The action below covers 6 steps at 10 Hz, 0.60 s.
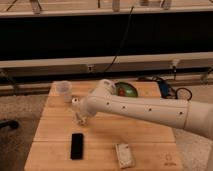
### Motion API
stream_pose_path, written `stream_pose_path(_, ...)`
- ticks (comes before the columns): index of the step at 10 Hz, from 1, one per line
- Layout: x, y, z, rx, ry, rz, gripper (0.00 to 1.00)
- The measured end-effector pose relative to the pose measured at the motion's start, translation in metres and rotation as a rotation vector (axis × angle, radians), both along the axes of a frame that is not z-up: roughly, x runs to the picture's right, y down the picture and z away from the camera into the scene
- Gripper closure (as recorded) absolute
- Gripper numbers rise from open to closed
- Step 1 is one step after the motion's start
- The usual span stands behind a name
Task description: Knock the bottle over
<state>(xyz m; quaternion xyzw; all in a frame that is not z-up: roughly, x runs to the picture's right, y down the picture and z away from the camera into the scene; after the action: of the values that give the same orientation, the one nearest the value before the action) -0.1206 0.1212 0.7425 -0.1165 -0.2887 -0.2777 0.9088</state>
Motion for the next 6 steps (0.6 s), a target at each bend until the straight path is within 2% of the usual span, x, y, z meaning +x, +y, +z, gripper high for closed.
stream_pose_path(4, -0.015, -0.015, 0.010, 0.012, -0.033, -0.004, 1.00)
stream_pose_path(6, -0.033, -0.020, 0.014, 0.016, -0.058, -0.021, 1.00)
